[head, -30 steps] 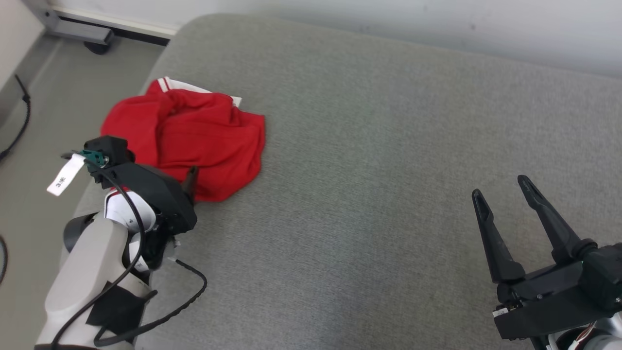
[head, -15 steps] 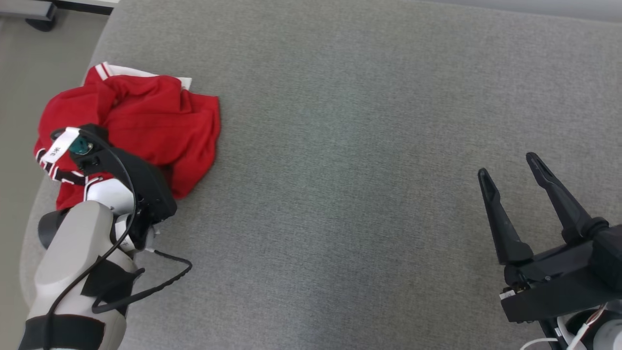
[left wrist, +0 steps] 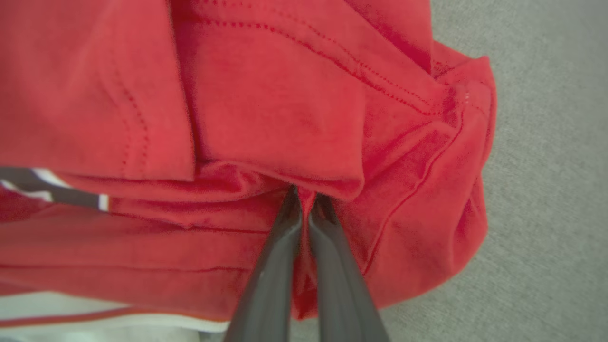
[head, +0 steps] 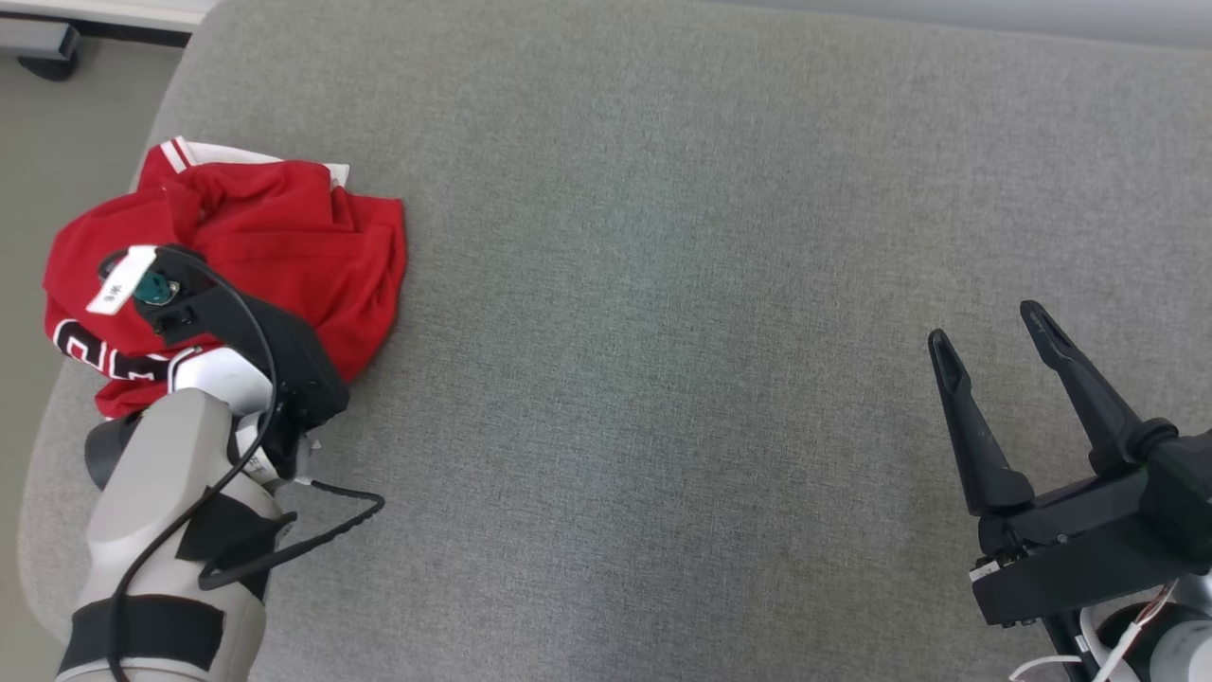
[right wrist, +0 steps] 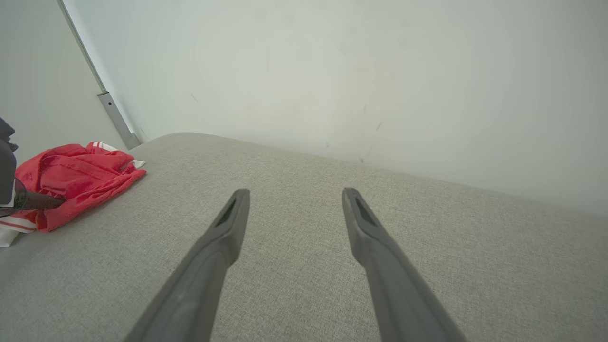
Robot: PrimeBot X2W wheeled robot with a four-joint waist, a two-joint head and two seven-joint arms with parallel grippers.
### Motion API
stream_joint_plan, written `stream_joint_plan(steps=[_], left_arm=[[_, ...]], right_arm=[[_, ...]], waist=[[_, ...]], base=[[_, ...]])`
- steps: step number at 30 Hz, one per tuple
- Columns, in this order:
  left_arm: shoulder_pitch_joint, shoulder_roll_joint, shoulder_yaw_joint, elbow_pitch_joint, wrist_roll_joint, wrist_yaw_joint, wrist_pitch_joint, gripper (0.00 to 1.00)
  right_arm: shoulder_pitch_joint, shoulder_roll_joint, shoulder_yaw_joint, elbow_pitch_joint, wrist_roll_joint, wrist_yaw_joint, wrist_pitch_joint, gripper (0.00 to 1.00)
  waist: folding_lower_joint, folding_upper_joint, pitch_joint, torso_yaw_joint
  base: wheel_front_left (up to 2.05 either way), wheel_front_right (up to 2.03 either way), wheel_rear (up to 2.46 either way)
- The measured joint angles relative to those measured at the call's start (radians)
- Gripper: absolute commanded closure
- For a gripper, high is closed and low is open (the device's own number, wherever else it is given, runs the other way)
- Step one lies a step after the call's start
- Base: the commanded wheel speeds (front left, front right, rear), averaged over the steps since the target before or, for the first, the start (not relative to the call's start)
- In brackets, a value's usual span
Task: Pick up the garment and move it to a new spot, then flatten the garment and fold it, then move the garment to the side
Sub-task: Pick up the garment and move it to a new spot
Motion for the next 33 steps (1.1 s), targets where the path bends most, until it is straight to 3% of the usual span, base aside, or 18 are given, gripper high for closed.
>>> stream_joint_plan(steps=[8,15,23,33], left_arm=[[0.001,-0.021,0.011,0.002,0.022,0.0,-0.082,1.0],[0.002,-0.033,-0.036,-0.043,0.04,-0.005,-0.132,1.0],[0.015,-0.053,-0.096,-0.129,0.043,-0.083,-0.166,1.0],[0.083,-0.063,-0.197,-0.251,0.041,-0.146,-0.157,1.0]], right_arm=[[-0.005,0.026,0.009,0.058,0.017,-0.003,-0.022,0.0],[-0.017,0.059,0.027,0.127,0.03,-0.003,-0.057,0.0],[-0.011,0.105,0.065,0.175,0.046,-0.003,-0.088,0.0],[0.09,0.111,0.048,0.135,0.044,-0.037,-0.116,0.0]], waist=[[-0.0001,-0.0001,-0.059,0.007],[-0.0001,-0.0001,-0.135,0.007],[-0.0002,-0.0002,-0.228,-0.03],[-0.0002,-0.0002,-0.296,-0.163]], base=[[0.0,0.0,0.0],[0.0,0.0,0.0],[0.0,0.0,0.0],[0.0,0.0,0.0]])
